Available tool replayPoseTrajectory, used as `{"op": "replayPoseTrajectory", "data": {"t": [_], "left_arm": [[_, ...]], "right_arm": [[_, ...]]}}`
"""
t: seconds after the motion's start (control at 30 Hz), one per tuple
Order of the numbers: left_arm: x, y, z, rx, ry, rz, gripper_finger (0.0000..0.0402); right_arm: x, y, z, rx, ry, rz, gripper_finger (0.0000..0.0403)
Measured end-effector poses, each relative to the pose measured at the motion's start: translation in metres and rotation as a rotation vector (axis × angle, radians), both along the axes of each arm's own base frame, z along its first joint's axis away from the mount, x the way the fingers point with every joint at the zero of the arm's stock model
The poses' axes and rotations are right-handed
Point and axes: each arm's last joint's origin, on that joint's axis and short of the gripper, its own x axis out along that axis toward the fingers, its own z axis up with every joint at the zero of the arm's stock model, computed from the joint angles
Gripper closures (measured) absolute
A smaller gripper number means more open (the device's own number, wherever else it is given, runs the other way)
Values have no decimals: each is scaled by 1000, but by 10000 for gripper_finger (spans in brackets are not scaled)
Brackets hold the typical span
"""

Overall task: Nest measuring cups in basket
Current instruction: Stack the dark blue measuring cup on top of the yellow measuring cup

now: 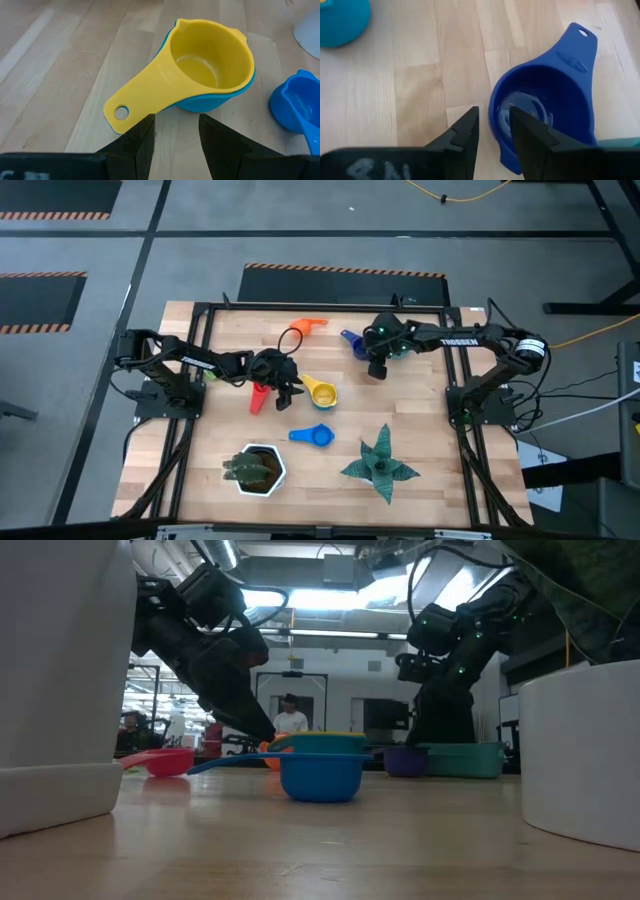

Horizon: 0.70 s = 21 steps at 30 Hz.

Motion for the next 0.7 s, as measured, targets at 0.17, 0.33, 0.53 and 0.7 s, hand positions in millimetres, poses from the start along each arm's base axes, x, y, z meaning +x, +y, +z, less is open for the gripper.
{"op": "replayPoseTrajectory", "data": {"t": [0.17,0.33,0.53,0.7], "left_arm": [[0,0,0,0,0,0,256],[0,0,0,0,0,0,256],[0,0,0,0,0,0,256],[0,-1,0,-8,-1,-10,256]], "right_arm": [[2,-1,-8,5,21,5,289],[5,-4,-20,-14,58,-15,289],[7,-5,-24,-14,58,-17,290],[7,-5,-23,-15,56,-18,311]]}}
